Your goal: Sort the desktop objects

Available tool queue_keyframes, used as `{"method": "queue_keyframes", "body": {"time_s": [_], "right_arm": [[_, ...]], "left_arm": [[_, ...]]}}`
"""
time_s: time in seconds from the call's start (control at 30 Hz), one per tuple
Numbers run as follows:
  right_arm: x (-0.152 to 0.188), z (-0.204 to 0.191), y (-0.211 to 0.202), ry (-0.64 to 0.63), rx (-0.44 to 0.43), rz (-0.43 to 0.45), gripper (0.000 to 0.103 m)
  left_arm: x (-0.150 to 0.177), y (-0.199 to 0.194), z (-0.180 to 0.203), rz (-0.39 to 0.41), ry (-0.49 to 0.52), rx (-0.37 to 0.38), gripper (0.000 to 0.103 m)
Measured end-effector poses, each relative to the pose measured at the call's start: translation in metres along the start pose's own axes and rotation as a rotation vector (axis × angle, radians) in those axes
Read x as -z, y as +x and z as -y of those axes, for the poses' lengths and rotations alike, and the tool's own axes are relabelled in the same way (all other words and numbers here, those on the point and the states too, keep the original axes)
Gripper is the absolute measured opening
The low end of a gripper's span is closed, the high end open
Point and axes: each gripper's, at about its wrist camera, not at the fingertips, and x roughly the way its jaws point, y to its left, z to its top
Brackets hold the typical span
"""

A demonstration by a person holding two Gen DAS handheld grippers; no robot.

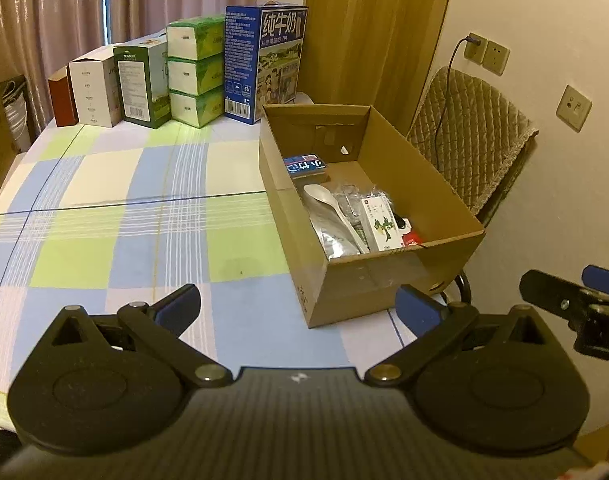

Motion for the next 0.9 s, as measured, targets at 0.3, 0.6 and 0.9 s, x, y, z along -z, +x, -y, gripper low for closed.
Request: {"method": "queue_keyframes", "body": {"time_s": [0.3, 0.6, 0.9], "right_arm": [[0.0, -0.002, -0.005, 0.001, -0.008, -0.009, 0.101], [0.002, -0.004, -0.006, 0.004, -0.005, -0.012, 0.101], [0.004, -0.002, -0.005, 0.008, 0.003, -0.019, 0.101]], "left_arm": [[0.001, -0.006, 0.004, 0.008, 0.008, -0.004, 0.102], [0.005, -0.01, 0.008, -0.002, 0.011, 0.018, 0.102], [0.006, -0.012, 0.011, -0.001, 0.015, 0.023, 0.102]]}}
